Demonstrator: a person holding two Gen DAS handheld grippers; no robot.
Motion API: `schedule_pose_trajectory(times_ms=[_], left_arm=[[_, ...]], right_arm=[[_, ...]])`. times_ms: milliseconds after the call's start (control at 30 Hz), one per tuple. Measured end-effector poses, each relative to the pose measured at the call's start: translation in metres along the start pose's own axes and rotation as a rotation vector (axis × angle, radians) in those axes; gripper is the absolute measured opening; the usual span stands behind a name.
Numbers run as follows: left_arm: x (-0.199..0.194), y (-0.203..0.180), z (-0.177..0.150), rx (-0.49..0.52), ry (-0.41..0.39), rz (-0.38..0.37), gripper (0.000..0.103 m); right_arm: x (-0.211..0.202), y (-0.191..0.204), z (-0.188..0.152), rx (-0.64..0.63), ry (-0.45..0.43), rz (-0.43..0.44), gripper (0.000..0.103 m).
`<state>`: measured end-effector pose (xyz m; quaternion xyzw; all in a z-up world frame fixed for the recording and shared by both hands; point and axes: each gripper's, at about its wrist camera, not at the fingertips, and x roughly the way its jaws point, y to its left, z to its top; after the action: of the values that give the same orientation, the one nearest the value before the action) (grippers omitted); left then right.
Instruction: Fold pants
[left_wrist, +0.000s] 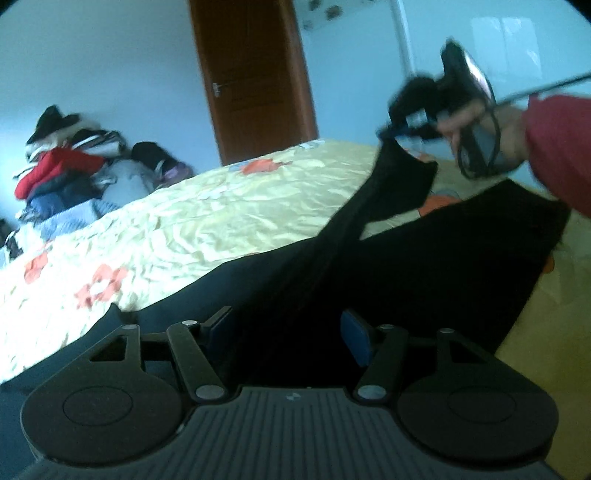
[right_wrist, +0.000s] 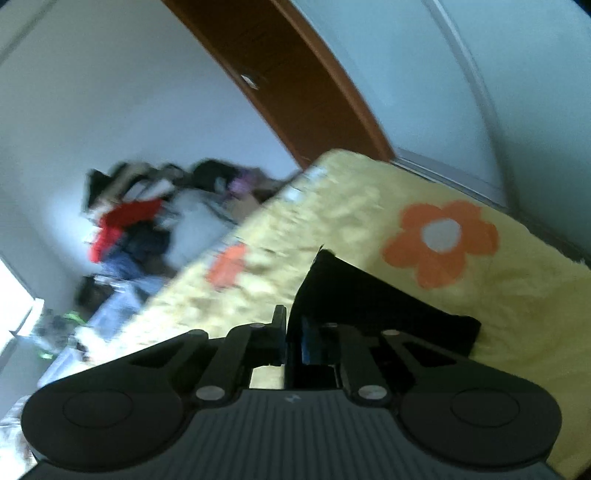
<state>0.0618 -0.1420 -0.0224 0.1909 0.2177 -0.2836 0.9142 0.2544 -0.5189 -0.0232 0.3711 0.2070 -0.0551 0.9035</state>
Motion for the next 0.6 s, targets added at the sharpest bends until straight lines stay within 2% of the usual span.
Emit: schedule_pose_trajectory(times_ms=[233, 300, 367, 433, 533, 600], left_arm=[[0.020, -0.010, -0.001, 0.041, 0.016, 0.003, 0.064], [0.024, -0.010, -0.003, 0.035, 0.022, 0.008, 0.056], [0.026, -0.010, -0.004, 0.022, 0.026, 0.009, 0.055], [0.027, -0.009, -0.005, 0.006, 0.022, 0.007, 0.055], [0.025, -0.011, -0.006, 0.011, 0.018, 0.009, 0.055], [0.023, -0.013, -0.007, 0.022, 0.018, 0.006, 0.062]], right_arm=[[-0.085, 0.025, 0.026, -0.043, -0.130, 0.181, 0.008], [-0.101, 0.028, 0.032, -0.051, -0.142, 0.198, 0.008], [-0.103, 0.025, 0.035, -0.044, -0.115, 0.186, 0.008], [-0.096, 0.016, 0.033, -0.017, -0.077, 0.137, 0.009], [-0.069, -0.011, 0.022, 0.109, 0.005, 0.114, 0.009], [-0.046, -0.026, 0.012, 0.201, 0.070, 0.078, 0.010]])
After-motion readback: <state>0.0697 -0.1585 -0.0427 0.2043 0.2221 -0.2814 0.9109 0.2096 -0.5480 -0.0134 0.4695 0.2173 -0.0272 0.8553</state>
